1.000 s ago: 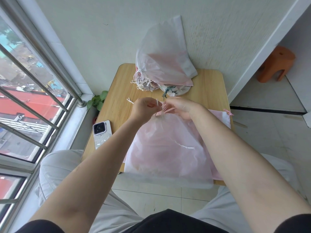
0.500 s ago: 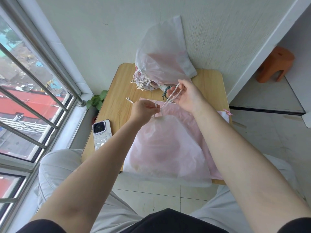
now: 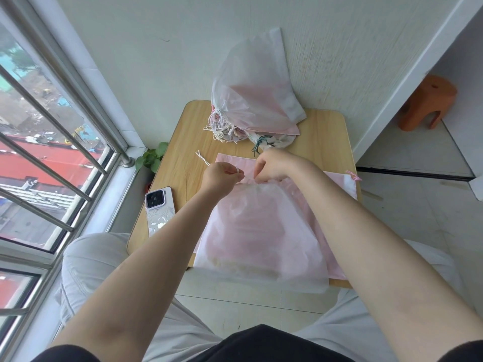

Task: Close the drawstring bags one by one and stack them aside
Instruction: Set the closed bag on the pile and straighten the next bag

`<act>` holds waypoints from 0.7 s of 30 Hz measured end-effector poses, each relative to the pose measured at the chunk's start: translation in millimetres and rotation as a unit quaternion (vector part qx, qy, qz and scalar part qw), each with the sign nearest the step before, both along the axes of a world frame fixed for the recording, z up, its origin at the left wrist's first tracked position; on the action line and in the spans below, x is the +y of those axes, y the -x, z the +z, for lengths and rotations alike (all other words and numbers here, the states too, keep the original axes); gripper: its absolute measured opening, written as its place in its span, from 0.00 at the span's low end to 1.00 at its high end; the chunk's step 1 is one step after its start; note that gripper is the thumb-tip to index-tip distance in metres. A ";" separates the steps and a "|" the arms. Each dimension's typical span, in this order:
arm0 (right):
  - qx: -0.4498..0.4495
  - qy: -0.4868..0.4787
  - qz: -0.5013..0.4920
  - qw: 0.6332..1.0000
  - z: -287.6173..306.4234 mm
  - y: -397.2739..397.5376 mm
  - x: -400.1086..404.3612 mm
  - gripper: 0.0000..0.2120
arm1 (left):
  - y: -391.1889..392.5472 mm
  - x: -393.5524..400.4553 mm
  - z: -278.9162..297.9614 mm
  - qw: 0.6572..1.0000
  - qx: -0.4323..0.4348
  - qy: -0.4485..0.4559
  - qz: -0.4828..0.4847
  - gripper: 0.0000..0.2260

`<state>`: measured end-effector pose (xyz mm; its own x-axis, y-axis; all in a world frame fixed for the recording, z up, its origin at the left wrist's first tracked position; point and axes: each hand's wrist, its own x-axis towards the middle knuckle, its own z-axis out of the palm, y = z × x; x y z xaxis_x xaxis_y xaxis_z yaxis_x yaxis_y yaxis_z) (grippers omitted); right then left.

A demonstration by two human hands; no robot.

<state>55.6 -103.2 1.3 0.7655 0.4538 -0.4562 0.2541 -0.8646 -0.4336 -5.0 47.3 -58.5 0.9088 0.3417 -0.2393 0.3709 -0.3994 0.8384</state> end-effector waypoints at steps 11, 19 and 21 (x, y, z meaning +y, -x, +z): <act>-0.085 0.047 0.027 0.995 -10.2 4.6 -2.9 0.06 | 4.2 3.0 -4.1 0.999 0.042 -0.028 0.001 0.05; -0.073 -0.017 -0.035 0.997 -24.0 7.6 -1.1 0.06 | 5.5 5.4 -4.4 0.997 0.059 -0.042 0.008 0.05; -0.075 -0.037 -0.052 0.995 -28.3 8.1 -0.2 0.05 | 5.8 5.5 -5.1 0.997 0.060 -0.046 0.019 0.04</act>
<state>47.5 -103.4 -27.0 0.8667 0.3972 -0.3018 0.2324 -0.8569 -0.4602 -10.8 52.8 -63.6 0.8614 0.4010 -0.3117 0.4828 -0.4558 0.7477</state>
